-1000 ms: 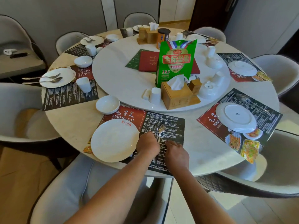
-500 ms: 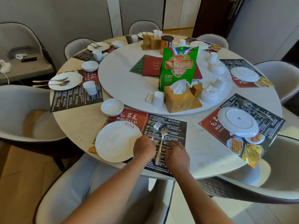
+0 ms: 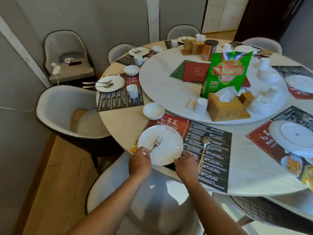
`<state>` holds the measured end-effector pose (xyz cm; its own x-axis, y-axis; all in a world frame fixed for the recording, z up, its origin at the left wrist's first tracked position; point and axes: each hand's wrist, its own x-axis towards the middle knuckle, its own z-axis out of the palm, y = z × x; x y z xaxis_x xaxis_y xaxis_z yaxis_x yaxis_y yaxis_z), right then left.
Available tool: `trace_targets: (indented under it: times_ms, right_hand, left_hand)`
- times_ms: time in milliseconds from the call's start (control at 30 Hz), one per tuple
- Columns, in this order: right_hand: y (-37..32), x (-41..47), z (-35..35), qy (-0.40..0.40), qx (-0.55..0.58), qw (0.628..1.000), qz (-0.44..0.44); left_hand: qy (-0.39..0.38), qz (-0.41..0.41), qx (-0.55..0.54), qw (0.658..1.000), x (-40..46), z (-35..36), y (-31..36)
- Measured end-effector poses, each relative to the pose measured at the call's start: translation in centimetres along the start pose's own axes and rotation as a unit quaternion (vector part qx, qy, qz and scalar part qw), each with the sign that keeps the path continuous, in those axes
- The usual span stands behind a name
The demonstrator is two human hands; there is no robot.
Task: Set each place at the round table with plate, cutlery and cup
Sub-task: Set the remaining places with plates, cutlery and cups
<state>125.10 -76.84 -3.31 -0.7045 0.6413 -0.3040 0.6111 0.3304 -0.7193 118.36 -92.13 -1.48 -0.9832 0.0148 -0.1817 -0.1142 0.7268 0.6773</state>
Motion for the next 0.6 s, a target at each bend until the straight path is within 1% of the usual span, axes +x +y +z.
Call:
trace_targets:
  times_ms: [100, 300, 600]
  right_hand:
    - [-0.2, -0.2, 0.1, -0.005, -0.001, 1.000, 0.007]
    - [-0.5, -0.4, 0.0, -0.004, -0.004, 1.000, 0.019]
    - [-0.3, -0.2, 0.0, -0.013, 0.014, 1.000, 0.021]
  left_hand:
    - [0.006, -0.006, 0.003, 1.000, 0.4, -0.6, -1.3]
    - [0.008, 0.008, 0.007, 1.000, 0.9, -1.0, -2.3]
    - [-0.014, 0.015, 0.001, 1.000, 1.0, -1.2, -3.1]
